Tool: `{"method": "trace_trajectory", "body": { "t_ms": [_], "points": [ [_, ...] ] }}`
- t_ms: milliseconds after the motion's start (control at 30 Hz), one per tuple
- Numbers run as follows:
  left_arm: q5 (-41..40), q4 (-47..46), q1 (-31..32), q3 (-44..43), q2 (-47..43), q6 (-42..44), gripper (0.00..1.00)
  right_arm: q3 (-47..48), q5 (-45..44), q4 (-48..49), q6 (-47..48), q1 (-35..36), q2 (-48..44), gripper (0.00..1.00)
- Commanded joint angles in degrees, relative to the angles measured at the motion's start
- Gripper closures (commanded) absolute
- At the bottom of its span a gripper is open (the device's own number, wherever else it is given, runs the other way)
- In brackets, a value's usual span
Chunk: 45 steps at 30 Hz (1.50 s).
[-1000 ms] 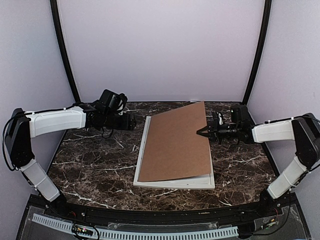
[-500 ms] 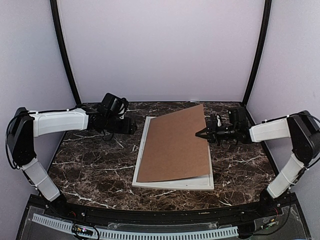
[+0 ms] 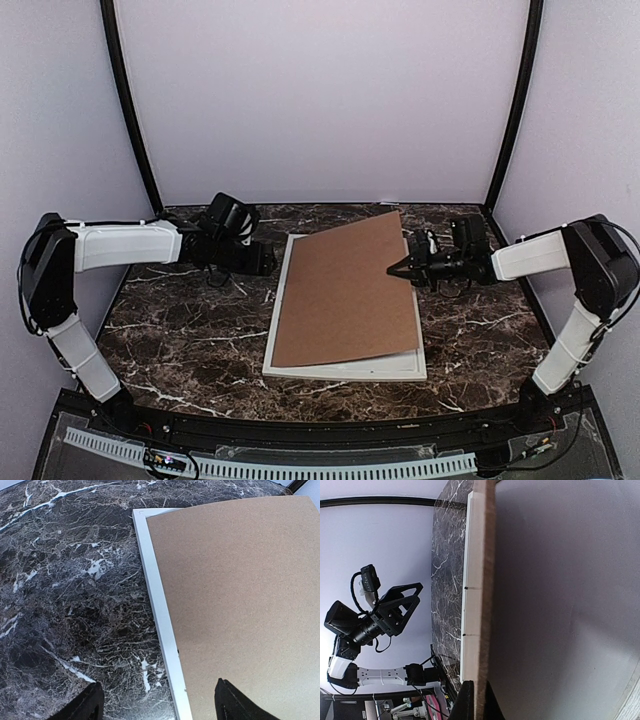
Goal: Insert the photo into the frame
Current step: Place the backboard next to the photo.
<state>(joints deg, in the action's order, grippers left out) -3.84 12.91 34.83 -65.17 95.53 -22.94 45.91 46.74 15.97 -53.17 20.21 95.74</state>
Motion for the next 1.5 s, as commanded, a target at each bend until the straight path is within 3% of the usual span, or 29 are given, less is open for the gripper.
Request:
{"method": "trace_trajectory", "body": {
  "t_ms": [0,667,1467],
  "points": [
    [1.7,-1.0,0.0,1.2,0.8,-0.8,0.21,1.4,1.2,-0.7,3.9,0.2,1.2,0.94],
    [3.2,-1.5,0.1,2.4,2.3,-1.1,0.21,7.4,-4.0,-14.9,14.1,0.3,5.3,0.46],
    [5.4,-2.4,0.1,2.4,3.3,-0.5,0.21,13.9,-16.2,-30.6,20.2,2.6,3.3,0.39]
  ]
}}
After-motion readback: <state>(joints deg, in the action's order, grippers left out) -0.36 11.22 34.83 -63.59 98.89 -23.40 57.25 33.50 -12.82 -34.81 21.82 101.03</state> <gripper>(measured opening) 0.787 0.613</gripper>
